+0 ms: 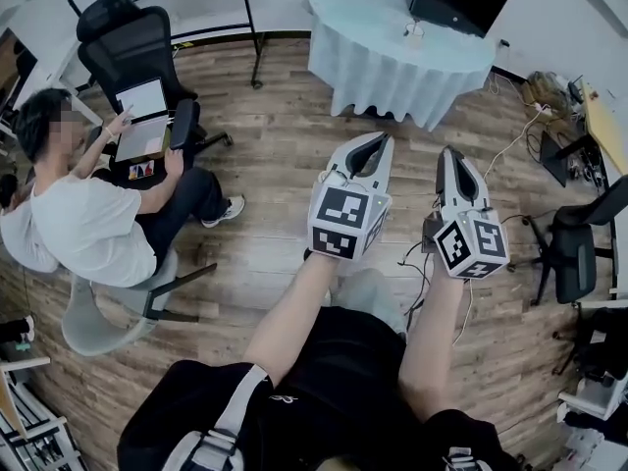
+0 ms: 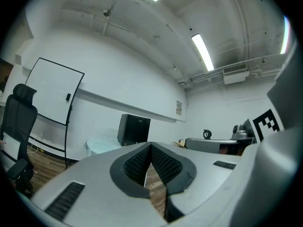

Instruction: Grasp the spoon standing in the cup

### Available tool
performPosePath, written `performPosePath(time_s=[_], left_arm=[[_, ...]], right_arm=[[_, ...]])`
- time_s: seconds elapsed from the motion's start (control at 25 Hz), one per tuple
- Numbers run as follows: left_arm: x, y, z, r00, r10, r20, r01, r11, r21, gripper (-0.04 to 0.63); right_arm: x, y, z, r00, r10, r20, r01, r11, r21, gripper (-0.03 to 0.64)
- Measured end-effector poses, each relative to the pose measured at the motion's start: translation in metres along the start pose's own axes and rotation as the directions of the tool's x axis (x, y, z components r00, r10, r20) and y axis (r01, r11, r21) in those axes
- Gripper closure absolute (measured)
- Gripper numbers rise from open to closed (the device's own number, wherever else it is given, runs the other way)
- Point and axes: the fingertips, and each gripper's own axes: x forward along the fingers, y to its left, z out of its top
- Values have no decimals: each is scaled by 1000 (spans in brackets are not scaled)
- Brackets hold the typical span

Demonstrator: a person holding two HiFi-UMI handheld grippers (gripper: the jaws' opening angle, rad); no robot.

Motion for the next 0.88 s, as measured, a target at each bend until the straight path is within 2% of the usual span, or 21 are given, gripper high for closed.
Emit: performPosePath(time_s=[0.16, 0.56, 0.88], left_arm=[[23, 5, -5, 1000, -8, -12, 8, 1000, -12, 581], [96, 37, -11, 999, 26, -37, -27, 999, -36, 581], [172, 43, -39, 995, 27, -94, -34, 997, -73, 581]], right_arm=[[14, -13, -7, 1000, -8, -20, 8, 1000, -1, 611], [82, -55, -16, 999, 22, -47, -21, 1000, 16, 611], [125, -124, -35, 995, -10, -99, 14, 999, 45, 611]])
